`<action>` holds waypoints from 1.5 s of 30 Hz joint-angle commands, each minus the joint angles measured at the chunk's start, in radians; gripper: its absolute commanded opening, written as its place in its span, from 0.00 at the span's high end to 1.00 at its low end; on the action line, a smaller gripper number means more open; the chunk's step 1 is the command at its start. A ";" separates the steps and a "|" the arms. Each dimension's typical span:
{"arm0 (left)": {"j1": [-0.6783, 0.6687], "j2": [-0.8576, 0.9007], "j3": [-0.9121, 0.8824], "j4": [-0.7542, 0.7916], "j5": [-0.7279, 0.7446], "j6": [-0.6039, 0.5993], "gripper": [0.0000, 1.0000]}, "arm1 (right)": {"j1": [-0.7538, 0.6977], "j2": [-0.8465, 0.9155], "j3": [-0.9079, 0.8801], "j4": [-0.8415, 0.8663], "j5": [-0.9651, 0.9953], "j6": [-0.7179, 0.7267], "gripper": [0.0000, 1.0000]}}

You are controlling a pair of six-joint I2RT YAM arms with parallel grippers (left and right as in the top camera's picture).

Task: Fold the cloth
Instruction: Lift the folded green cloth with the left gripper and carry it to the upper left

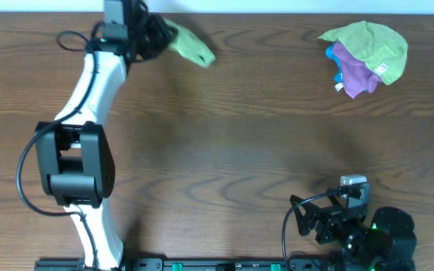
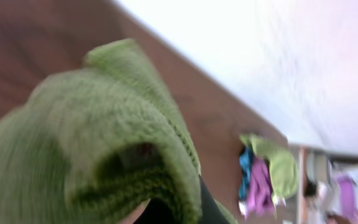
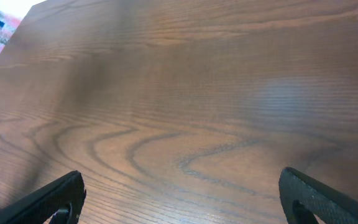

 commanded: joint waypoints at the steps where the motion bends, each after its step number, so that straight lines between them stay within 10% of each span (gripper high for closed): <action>1: 0.017 -0.008 0.035 -0.019 -0.164 0.038 0.94 | -0.006 -0.006 -0.002 -0.001 -0.006 0.015 0.01; 12: 0.081 -0.005 0.035 0.011 -0.524 0.048 0.94 | -0.006 -0.006 -0.002 -0.001 -0.006 0.015 0.01; 32: 0.172 0.166 0.035 0.116 -0.548 0.068 0.94 | -0.006 -0.006 -0.002 -0.001 -0.006 0.015 0.01; 45: 0.179 0.174 0.035 -0.094 -0.612 0.069 0.94 | -0.006 -0.006 -0.002 -0.001 -0.006 0.015 0.01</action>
